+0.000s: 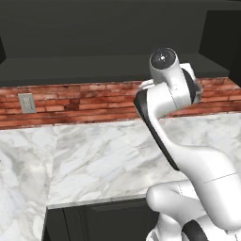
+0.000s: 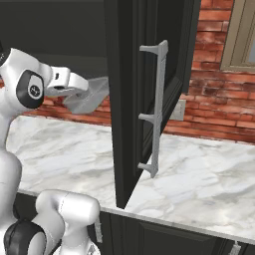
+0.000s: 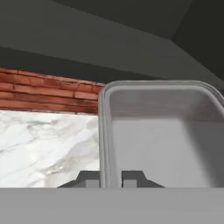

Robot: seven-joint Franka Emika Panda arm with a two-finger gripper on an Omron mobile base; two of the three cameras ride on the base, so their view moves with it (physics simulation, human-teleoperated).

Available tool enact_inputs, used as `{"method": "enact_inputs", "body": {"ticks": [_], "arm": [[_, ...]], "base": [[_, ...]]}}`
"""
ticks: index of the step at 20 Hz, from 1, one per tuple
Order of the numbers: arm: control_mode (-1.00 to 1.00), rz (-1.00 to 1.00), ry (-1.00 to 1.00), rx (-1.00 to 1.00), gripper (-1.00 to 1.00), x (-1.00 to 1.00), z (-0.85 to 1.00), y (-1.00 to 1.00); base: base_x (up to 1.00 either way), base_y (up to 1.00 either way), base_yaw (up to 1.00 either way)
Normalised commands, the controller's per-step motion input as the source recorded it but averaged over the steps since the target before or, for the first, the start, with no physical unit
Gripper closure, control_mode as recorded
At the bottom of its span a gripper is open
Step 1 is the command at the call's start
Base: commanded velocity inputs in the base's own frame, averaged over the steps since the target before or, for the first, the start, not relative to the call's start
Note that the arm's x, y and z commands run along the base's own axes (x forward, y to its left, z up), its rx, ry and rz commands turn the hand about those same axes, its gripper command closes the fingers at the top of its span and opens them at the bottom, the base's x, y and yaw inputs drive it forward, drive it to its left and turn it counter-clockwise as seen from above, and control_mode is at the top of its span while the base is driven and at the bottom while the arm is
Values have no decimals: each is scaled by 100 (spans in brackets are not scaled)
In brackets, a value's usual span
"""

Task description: Retrieve the tupperware and aluminum foil from the cabinet and place them on the dining counter near the plate with carrot and cucumber to prepare for storing leftovers.

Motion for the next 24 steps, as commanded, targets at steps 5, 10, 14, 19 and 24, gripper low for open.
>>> {"method": "enact_inputs", "body": {"ticks": [5, 10, 14, 19, 24], "arm": [[-100, 7, 5, 16, 100, -100, -46, 4], [-100, 9, 19, 0, 100, -63, -5, 0], [-100, 12, 16, 0, 100, -22, 0, 0], [100, 5, 7, 0, 100, -4, 0, 3], [100, 0, 0, 0, 100, 0, 0, 0]], "base": [[0, 0, 0], [0, 0, 0], [0, 0, 0], [-27, 9, 9], [-100, 3, 10]]}}
